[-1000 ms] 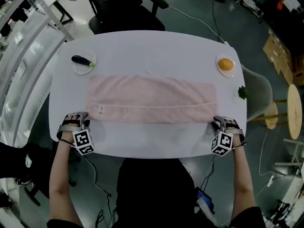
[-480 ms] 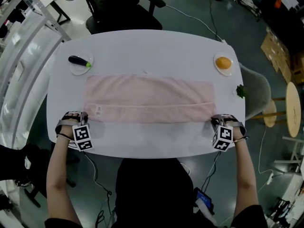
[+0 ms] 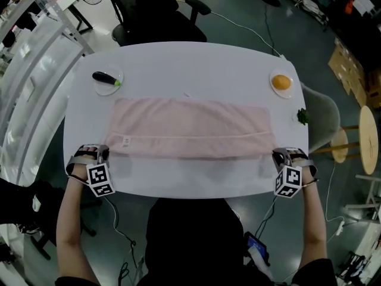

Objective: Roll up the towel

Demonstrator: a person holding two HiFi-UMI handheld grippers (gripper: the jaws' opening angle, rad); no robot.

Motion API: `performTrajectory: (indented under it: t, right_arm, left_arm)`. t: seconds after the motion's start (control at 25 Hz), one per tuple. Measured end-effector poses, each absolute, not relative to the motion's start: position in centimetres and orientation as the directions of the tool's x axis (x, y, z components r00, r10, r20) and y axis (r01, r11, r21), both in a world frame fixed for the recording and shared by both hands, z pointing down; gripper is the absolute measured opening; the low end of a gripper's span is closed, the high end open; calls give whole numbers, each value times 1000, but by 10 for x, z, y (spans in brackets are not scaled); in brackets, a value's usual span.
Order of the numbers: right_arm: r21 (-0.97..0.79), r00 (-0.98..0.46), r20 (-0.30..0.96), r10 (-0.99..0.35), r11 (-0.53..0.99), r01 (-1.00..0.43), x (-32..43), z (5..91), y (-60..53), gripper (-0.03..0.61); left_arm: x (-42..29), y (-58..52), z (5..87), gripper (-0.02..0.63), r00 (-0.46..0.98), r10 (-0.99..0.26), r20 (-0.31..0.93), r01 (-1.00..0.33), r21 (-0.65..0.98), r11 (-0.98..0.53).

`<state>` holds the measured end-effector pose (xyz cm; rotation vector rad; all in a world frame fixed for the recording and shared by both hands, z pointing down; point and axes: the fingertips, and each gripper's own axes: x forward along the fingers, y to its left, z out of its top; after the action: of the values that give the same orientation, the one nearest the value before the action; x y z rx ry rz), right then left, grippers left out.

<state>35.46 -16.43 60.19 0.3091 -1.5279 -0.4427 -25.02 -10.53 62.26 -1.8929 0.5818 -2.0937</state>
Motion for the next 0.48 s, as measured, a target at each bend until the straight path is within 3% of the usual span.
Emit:
performTrajectory:
  t: [0.32,0.48]
  right_arm:
    - [316,19,948,-317,947,65,359,632,-114,26]
    - [252,14,968,-252,968,-13,358,629,-122,29]
  left_arm:
    - [-249,-61,644,26,-101,-387,917,-79,-395,-915]
    - [-251,-73,638,26,-95,-357,929,-149,-368,-918]
